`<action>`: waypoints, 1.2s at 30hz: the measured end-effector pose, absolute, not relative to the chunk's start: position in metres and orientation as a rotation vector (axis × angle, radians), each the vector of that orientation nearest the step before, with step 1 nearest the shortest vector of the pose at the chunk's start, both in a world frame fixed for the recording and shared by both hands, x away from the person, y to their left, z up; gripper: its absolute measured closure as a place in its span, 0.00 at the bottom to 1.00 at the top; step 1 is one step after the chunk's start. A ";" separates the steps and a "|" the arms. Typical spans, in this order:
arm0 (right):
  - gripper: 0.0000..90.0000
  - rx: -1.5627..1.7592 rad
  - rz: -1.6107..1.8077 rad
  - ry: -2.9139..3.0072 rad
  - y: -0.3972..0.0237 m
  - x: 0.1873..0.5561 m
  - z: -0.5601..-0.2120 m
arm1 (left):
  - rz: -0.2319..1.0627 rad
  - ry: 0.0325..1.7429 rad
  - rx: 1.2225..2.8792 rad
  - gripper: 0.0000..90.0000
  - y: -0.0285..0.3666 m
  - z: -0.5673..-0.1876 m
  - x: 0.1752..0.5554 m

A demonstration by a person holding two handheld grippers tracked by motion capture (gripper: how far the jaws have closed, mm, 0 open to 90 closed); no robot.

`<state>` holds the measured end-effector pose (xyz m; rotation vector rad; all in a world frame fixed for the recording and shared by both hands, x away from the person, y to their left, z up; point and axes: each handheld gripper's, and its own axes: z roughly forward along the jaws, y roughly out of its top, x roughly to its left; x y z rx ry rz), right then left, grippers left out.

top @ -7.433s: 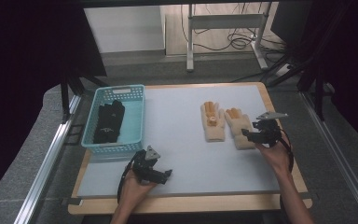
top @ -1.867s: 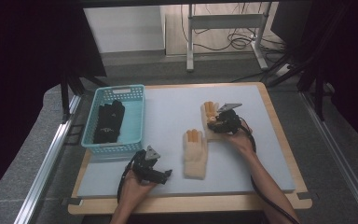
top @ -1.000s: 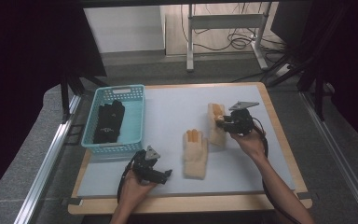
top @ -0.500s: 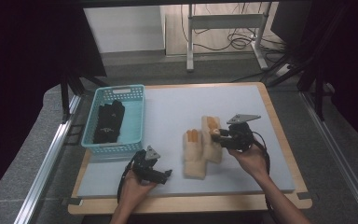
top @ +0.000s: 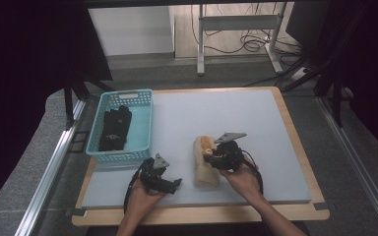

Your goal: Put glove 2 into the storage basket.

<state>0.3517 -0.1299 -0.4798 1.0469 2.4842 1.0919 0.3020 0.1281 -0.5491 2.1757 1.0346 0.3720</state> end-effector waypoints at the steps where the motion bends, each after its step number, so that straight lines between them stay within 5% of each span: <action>1: 0.67 1.048 1.079 2.484 -0.128 0.353 -0.484 | 0.372 1.035 2.175 0.01 0.128 -0.549 0.302; 9: 0.48 1.039 1.120 2.514 -0.127 0.357 -0.490 | 0.371 1.035 2.175 0.01 0.128 -0.549 0.302; 14: 0.48 1.037 1.157 2.460 -0.154 0.362 -0.476 | 0.368 1.038 2.174 0.01 0.128 -0.549 0.302; 22: 0.81 1.064 1.117 2.429 -0.187 0.368 -0.489 | 0.367 1.036 2.177 0.01 0.128 -0.549 0.302; 32: 0.71 1.123 1.111 2.419 -0.159 0.414 -0.507 | 0.369 1.036 2.177 0.01 0.128 -0.549 0.302; 36: 0.93 1.139 1.074 2.473 -0.154 0.422 -0.517 | 0.369 1.036 2.177 0.01 0.128 -0.549 0.302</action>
